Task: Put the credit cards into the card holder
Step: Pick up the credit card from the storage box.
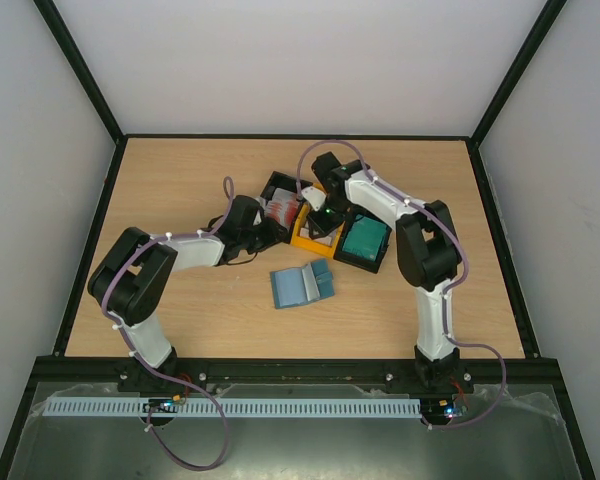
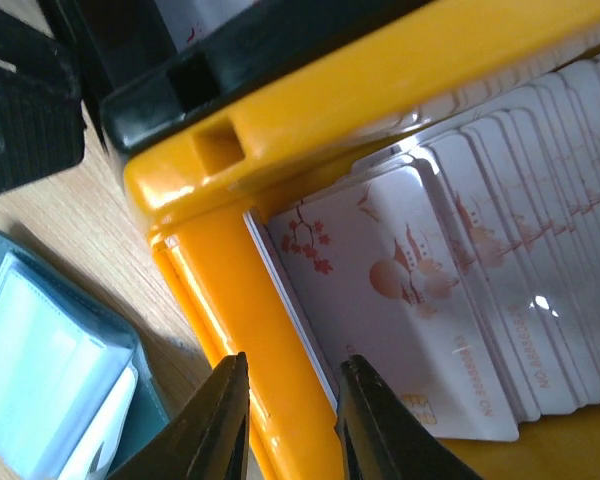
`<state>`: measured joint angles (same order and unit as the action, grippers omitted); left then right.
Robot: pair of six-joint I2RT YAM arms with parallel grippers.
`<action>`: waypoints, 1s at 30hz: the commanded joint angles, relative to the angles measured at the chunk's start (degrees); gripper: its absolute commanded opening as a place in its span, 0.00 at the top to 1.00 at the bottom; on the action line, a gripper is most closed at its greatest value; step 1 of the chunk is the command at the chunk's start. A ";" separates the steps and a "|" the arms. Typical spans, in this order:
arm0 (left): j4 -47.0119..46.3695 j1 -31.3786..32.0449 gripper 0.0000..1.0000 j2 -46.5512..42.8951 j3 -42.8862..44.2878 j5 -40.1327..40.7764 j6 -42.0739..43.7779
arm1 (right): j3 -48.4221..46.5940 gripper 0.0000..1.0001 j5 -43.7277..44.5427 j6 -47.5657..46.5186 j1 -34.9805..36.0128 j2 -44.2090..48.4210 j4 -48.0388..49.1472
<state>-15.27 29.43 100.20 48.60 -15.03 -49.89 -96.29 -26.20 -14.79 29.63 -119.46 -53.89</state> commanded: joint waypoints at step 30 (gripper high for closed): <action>2.42 -0.43 0.67 0.11 0.62 1.03 1.63 | 0.73 0.78 -6.59 -0.83 0.46 2.96 -2.72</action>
<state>-14.98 29.43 100.20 48.73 -15.00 -49.12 -96.14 -32.14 -14.02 29.50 -119.35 -55.09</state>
